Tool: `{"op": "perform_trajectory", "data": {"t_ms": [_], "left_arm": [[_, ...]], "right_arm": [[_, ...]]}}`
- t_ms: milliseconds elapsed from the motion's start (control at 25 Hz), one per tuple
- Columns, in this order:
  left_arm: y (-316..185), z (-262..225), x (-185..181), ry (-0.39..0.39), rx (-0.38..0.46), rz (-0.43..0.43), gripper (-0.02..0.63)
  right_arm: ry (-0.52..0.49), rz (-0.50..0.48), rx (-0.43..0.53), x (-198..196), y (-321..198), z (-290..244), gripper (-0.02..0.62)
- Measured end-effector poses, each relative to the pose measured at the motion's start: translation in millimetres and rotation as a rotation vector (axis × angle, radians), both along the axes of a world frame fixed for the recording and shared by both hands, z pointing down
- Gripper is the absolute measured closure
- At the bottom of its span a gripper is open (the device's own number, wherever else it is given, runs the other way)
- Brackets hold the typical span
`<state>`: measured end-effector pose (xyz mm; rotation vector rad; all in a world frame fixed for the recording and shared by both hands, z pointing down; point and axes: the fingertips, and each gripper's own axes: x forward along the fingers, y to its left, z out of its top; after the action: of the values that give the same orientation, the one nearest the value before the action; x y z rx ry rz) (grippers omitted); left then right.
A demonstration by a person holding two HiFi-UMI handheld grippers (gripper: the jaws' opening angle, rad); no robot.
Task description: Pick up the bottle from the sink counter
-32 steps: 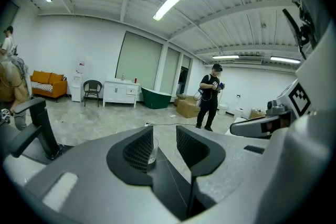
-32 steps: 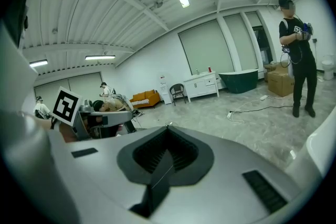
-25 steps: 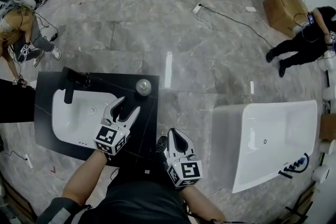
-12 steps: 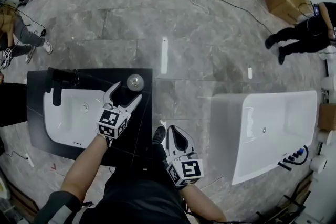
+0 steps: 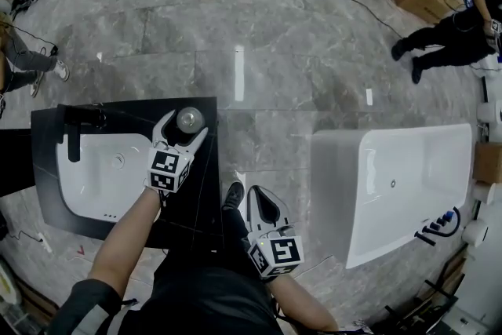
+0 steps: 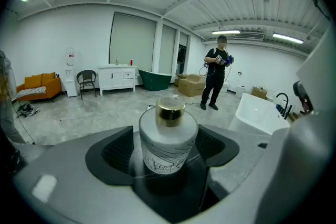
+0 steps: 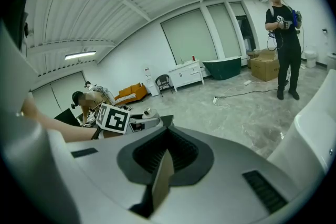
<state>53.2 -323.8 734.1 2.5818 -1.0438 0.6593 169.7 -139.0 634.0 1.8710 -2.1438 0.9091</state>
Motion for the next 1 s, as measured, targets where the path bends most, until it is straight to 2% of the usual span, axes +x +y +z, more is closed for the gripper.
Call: {"op": "perform_trajectory", "data": {"t_ms": [320, 560, 1000], "left_arm": [[-2.2, 5.2, 4.4, -0.030, 0.026, 0.011, 0.275], [4.4, 2.2, 0.7, -0.026, -0.003, 0.003, 0.275], [40.2, -33.6, -16.9, -0.002, 0.007, 0.020, 0.275]], "right_arm": [[-0.020, -0.032, -0.003, -13.9, 4.3, -1.9, 0.589], [-0.013, -0.041, 0.006, -13.8, 5.9, -7.9, 0.589], [-0.013, -0.070, 0.037, -25.7, 5.9, -20.9, 0.589]]}}
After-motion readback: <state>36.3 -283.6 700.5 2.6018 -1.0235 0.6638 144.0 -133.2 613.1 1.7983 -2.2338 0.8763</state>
